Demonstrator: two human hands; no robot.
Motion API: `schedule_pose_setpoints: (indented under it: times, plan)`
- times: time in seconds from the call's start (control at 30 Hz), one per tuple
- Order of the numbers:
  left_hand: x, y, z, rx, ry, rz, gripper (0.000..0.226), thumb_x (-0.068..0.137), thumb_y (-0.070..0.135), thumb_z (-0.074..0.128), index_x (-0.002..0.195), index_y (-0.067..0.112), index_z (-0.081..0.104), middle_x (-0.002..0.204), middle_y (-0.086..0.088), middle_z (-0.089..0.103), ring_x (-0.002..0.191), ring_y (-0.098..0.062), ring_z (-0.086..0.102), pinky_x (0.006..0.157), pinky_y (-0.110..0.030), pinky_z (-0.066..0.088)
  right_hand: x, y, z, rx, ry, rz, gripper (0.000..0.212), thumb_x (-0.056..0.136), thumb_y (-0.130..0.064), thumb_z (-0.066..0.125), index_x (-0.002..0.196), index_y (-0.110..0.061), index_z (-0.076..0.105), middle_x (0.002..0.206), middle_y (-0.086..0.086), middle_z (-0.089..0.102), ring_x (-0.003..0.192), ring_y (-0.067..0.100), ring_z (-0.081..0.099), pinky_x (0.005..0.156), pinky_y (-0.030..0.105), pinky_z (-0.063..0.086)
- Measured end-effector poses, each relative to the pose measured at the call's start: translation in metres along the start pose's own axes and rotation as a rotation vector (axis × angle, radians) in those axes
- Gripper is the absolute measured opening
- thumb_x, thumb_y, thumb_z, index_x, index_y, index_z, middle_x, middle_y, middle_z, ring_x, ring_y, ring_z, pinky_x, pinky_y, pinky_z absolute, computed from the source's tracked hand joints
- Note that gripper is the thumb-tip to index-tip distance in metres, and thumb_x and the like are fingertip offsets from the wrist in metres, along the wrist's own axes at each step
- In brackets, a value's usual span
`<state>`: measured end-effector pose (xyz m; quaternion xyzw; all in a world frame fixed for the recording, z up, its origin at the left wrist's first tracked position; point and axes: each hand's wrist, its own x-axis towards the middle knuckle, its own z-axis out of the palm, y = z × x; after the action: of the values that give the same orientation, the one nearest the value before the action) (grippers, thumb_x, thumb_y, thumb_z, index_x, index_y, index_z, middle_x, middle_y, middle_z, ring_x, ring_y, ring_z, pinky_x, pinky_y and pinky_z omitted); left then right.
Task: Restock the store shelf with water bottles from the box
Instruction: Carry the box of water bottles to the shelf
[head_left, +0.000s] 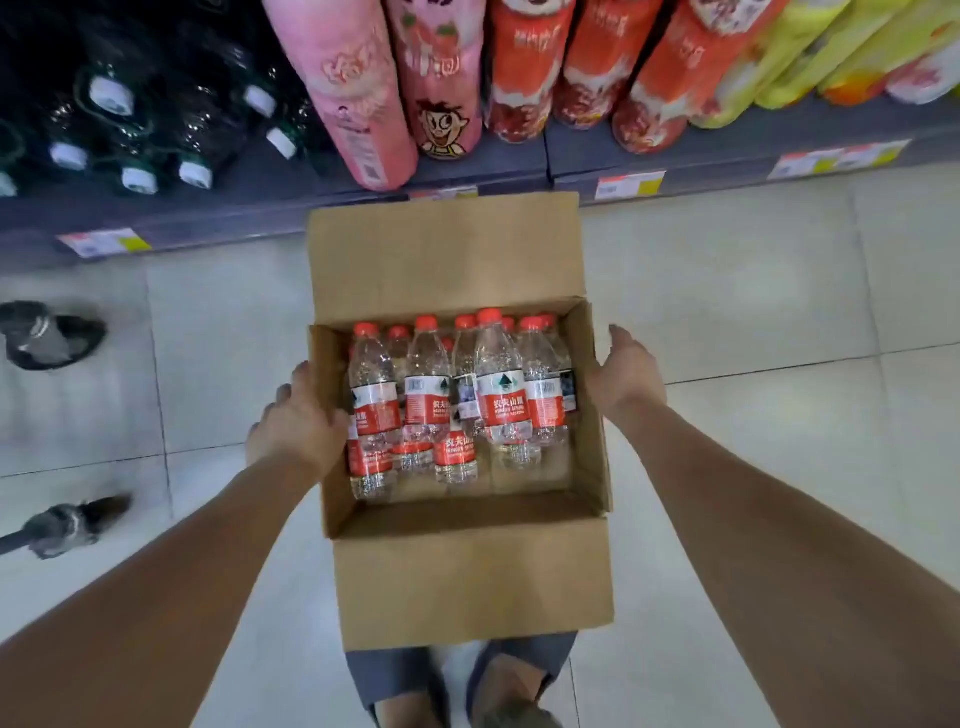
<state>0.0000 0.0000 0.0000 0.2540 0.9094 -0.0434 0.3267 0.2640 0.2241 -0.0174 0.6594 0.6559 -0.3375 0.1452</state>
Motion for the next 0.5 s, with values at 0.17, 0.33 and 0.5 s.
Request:
schedule_pose_setpoints:
  times: [0.17, 0.33, 0.5]
  plan:
    - [0.036, -0.019, 0.043, -0.050, -0.021, -0.068, 0.086, 0.104, 0.024, 0.053, 0.166, 0.031, -0.005, 0.138, -0.022, 0.062, 0.120, -0.044, 0.062, 0.091, -0.051, 0.051, 0.012, 0.020, 0.046, 0.153, -0.053, 0.001, 0.080, 0.100, -0.008, 0.045, 0.163, -0.039, 0.007, 0.136, 0.010, 0.064, 0.091, 0.022, 0.055, 0.078, 0.027, 0.044]
    - [0.043, -0.031, 0.063, -0.260, 0.041, -0.036, 0.080, 0.108, 0.026, 0.050, 0.166, 0.039, -0.005, 0.129, -0.023, 0.068, 0.111, -0.047, 0.066, 0.093, -0.052, 0.053, 0.008, 0.035, 0.063, 0.170, -0.019, -0.049, 0.081, 0.105, -0.013, 0.047, 0.162, -0.041, -0.001, 0.132, 0.012, 0.066, 0.087, 0.019, 0.054, 0.086, 0.032, 0.047]
    - [0.045, -0.036, 0.066, -0.335, 0.079, 0.020, 0.075, 0.108, 0.025, 0.049, 0.166, 0.039, 0.003, 0.124, -0.019, 0.072, 0.106, -0.045, 0.068, 0.093, -0.051, 0.055, 0.010, 0.041, 0.070, 0.148, 0.068, -0.117, 0.079, 0.102, -0.012, 0.049, 0.162, -0.041, 0.008, 0.122, 0.012, 0.071, 0.101, 0.037, 0.066, 0.091, 0.042, 0.053]
